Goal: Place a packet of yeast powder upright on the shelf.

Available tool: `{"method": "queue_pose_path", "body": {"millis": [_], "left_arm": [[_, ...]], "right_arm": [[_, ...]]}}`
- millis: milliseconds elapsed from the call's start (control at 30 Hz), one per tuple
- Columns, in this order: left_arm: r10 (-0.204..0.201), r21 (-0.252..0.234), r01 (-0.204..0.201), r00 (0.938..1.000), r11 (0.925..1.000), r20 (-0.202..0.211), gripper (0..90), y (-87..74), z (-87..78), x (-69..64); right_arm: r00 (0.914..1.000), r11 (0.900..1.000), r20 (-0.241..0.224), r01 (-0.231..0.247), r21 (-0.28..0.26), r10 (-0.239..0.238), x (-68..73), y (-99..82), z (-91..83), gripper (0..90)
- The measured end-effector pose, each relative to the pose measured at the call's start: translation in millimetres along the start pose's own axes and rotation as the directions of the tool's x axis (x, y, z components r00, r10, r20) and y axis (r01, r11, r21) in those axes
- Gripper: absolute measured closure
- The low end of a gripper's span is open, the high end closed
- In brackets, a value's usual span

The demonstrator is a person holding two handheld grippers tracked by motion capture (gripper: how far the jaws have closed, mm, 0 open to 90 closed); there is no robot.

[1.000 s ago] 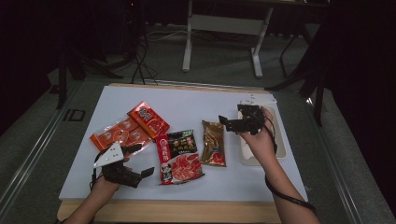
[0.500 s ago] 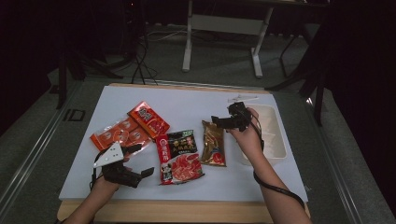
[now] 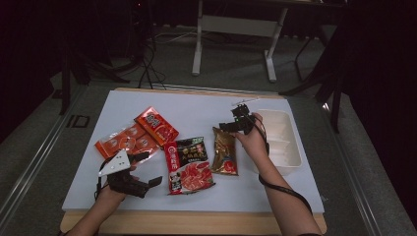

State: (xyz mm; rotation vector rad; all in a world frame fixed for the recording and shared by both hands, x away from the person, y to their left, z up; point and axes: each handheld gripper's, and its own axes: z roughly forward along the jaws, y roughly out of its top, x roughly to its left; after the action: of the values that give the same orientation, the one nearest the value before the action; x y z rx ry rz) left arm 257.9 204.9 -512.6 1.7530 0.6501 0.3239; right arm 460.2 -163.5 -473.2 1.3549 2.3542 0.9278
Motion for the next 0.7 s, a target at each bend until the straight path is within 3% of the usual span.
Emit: {"method": "queue_pose_path", "body": {"millis": [233,667,700], "left_arm": [[0.000,-0.001,0.000,1.0000,1.0000,0.002,0.7,0.0,-0.1,-0.3],[-0.001,0.001,0.001,1.0000,1.0000,0.006,0.7,-0.1,0.2,-0.1],[-0.001,0.000,0.001,1.0000,1.0000,0.006,0.7,0.0,0.1,-0.1]], "right_arm": [[0.9971,0.9950,0.066,-0.043,0.090,0.037,-10.1,2.6,20.5,35.0],[0.9915,0.9797,0.103,-0.097,0.175,0.080,-21.9,-0.4,38.8,40.9],[0.9904,0.9751,0.110,-0.105,0.195,0.085,-22.7,-1.5,41.3,40.9]]}}
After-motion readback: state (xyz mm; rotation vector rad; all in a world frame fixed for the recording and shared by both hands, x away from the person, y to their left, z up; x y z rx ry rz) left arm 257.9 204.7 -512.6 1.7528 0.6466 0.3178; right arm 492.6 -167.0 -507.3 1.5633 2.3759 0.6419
